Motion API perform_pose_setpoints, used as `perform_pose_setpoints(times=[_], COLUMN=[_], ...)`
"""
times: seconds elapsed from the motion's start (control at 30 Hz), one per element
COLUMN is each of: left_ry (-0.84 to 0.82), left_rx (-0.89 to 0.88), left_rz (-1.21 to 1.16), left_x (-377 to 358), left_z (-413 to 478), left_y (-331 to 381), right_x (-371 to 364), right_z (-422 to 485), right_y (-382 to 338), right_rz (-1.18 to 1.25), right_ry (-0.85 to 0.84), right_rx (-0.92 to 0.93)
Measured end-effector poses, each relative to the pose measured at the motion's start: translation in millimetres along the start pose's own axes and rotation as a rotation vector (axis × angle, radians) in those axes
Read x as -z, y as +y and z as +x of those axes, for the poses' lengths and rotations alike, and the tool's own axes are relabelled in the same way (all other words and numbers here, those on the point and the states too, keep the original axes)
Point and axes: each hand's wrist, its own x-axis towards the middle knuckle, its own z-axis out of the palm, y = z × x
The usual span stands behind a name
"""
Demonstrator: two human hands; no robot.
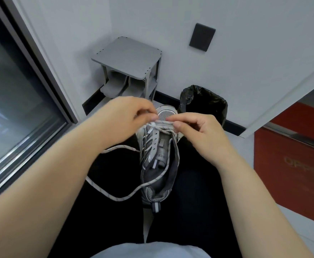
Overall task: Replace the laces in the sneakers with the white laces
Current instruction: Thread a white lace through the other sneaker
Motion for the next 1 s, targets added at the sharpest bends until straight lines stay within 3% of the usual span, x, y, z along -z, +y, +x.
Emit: perform_pose_setpoints(times=[0.2, 0.33, 0.47, 0.57, 0.67, 1.0], left_ry=[-0.096, -0.176, -0.057, -0.032, -0.108, -0.104], left_rx=[0.087, 0.077, 0.028, 0.084, 0.090, 0.023], left_rz=[0.123, 0.042, -0.044, 0.143, 0.318, 0.415], left_x=[3.6, -12.1, -29.9, -39.7, -45.5, -44.1], left_z=[-2.9, -1.4, 4.7, 7.5, 5.6, 7.9], left_y=[-19.6, -12.6, -9.8, -15.3, -19.0, -21.8], right_x=[-4.0, -16.7, -30.8, -35.3, -39.1, -46.8], right_z=[1.8, 6.8, 11.2, 11.0, 7.3, 8.6], right_y=[14.5, 9.0, 8.3, 16.7, 17.8, 23.5], right_rz=[-0.086, -0.103, -0.138, -0.352, -0.481, -0.391], right_ry=[0.033, 0.046, 0.121, 0.156, 0.048, 0.078], right_rx=[-0.085, -0.045, -0.054, -0.107, -0.154, -0.178])
